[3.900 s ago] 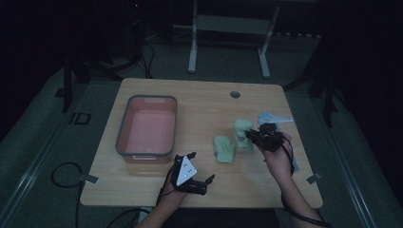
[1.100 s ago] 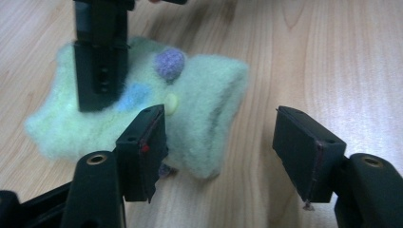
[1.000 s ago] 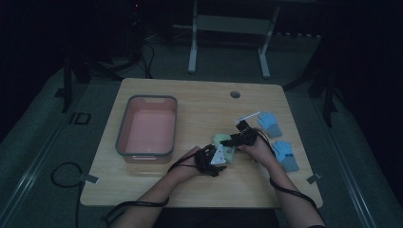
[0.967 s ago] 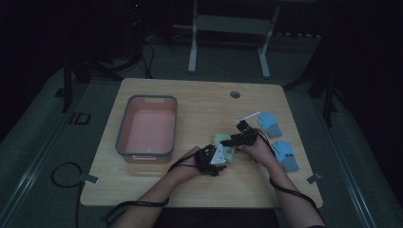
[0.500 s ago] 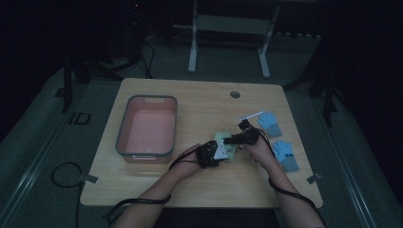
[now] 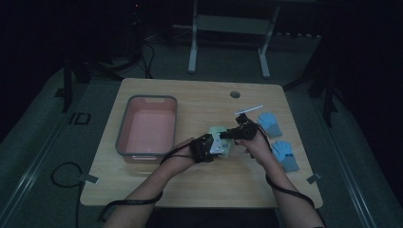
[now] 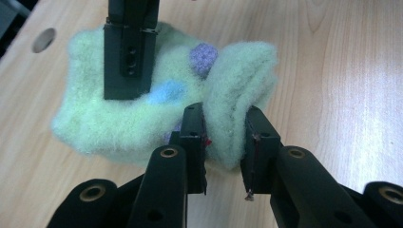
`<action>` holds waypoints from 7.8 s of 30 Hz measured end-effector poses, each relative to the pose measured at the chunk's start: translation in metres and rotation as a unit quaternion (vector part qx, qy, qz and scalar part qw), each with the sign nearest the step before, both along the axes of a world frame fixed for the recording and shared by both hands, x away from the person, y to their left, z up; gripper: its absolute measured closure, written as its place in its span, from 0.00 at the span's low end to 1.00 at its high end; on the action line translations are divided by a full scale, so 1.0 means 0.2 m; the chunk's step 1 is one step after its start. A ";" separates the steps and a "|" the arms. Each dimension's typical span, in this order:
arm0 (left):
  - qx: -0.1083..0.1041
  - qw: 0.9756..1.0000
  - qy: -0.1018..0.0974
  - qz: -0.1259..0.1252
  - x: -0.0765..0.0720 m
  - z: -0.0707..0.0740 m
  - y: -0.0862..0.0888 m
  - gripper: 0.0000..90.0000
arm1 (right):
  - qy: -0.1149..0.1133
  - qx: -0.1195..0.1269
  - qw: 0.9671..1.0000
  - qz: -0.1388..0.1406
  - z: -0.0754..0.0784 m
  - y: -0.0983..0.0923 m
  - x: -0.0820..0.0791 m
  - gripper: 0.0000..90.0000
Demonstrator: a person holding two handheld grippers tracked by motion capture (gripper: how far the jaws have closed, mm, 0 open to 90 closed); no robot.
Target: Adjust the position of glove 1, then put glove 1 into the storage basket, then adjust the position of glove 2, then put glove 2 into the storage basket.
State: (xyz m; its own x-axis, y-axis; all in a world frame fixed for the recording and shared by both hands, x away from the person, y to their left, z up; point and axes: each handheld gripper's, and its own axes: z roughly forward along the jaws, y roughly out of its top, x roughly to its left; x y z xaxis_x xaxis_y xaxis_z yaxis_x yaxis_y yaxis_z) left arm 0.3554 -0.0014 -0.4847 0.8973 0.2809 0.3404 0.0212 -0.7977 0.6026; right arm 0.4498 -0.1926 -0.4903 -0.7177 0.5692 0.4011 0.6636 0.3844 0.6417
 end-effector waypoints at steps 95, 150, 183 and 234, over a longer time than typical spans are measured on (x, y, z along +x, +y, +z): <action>0.034 0.974 0.124 0.188 0.18 0.05 1.04 0.12 | -0.040 0.021 0.989 0.137 0.19 0.97 0.07 0.25; -0.123 0.984 0.096 0.090 -0.04 0.13 0.25 0.10 | -0.166 -0.030 0.985 -0.046 0.08 -0.41 -0.11 0.39; -0.165 0.974 0.133 0.080 -0.23 -0.28 0.23 0.10 | -0.131 -0.153 0.959 -0.199 -0.15 -0.88 0.29 0.67; -0.174 0.971 0.111 0.118 -0.26 -0.36 0.28 0.10 | -0.157 -0.101 0.955 -0.229 0.25 -0.41 -0.18 0.97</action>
